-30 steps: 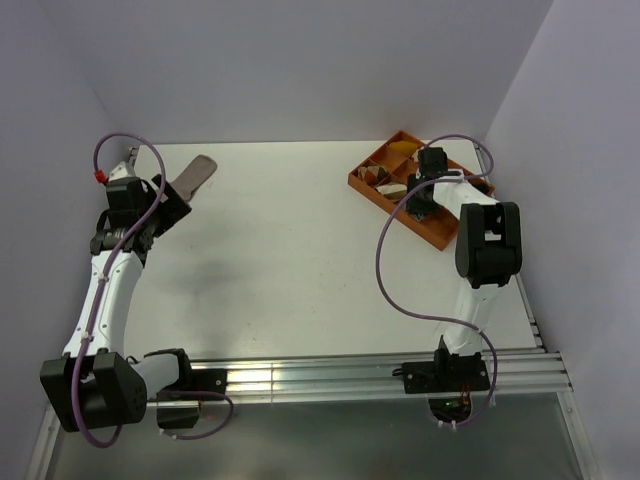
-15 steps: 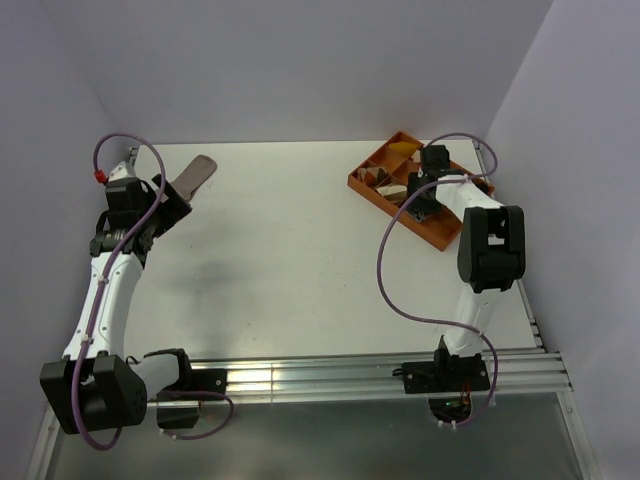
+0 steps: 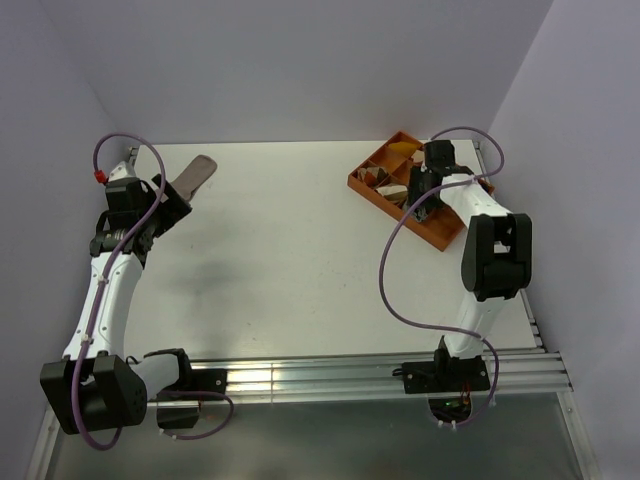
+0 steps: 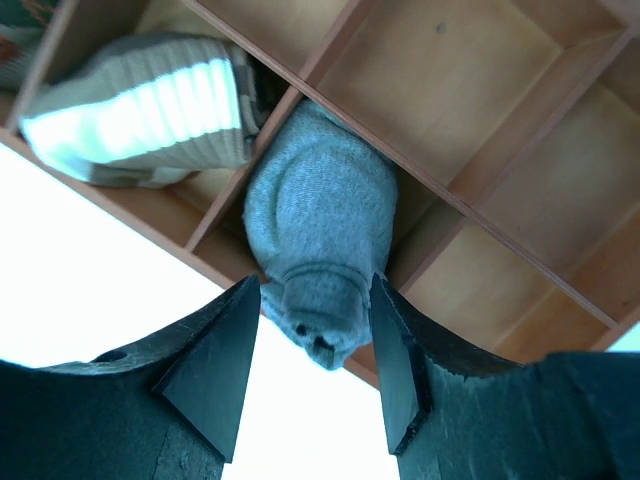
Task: Roll the socks
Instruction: Place the sock in the storage box.
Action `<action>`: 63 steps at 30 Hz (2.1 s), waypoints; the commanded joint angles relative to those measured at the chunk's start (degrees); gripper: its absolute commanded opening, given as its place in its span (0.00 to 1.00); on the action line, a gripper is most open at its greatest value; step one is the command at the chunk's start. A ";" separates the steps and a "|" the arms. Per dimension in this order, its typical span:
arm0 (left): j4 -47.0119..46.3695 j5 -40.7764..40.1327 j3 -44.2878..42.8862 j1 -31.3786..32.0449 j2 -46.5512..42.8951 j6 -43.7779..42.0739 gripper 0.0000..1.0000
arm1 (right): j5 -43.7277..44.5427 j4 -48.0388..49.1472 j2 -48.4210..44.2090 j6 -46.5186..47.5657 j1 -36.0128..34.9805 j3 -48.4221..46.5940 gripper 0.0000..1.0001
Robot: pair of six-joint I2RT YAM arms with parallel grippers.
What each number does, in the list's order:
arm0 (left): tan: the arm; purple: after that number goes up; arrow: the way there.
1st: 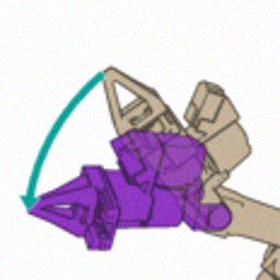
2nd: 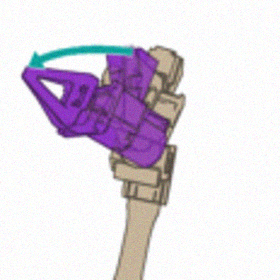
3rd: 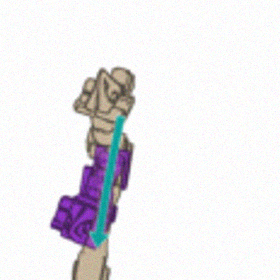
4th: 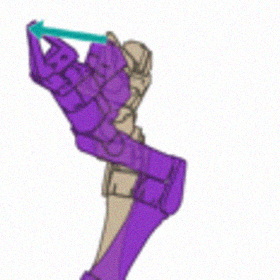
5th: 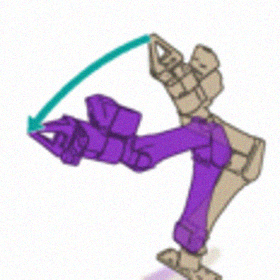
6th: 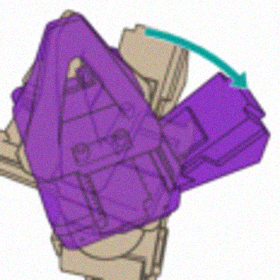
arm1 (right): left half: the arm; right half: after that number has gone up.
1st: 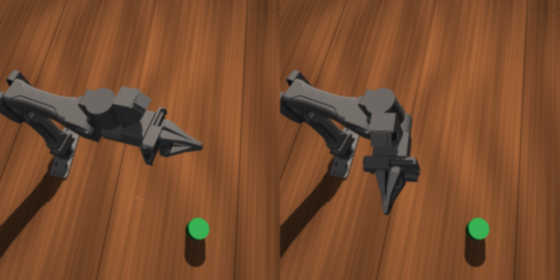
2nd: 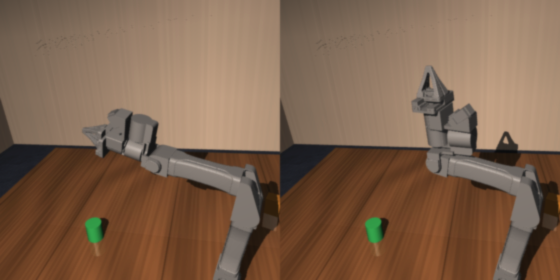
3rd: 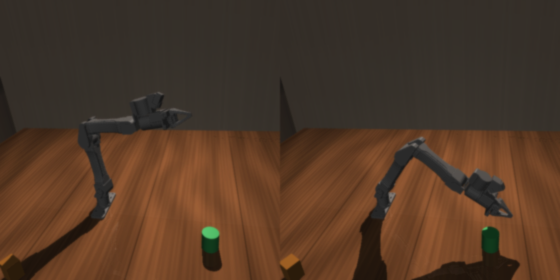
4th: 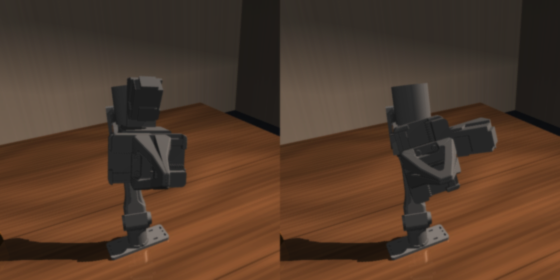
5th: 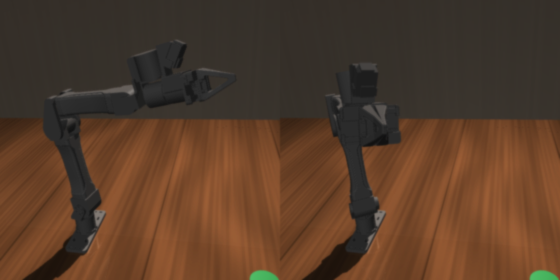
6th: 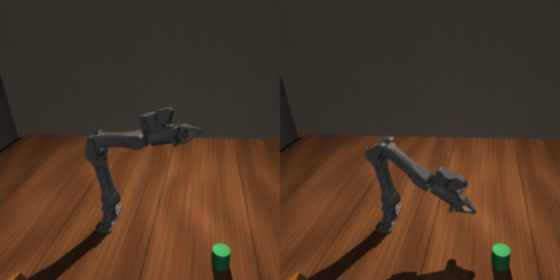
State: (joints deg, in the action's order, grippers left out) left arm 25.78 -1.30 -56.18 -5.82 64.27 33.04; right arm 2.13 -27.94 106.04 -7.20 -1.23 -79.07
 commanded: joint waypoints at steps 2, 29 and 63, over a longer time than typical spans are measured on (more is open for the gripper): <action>-2.49 0.77 0.46 -0.15 -1.52 -0.69 0.98 | 0.24 0.61 -4.44 -1.23 0.36 -0.65 0.53; -3.02 2.35 0.90 -0.15 -0.64 -0.60 0.98 | -1.52 -3.42 3.20 -3.25 0.36 6.47 0.00; -3.54 1.92 1.16 -0.24 -2.22 -0.96 0.98 | -2.67 -7.66 -25.86 -6.51 0.80 -3.29 0.66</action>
State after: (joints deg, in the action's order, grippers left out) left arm 24.40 0.25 -55.51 -5.82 64.20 33.04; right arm -3.07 -36.58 90.15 -11.94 -0.25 -81.03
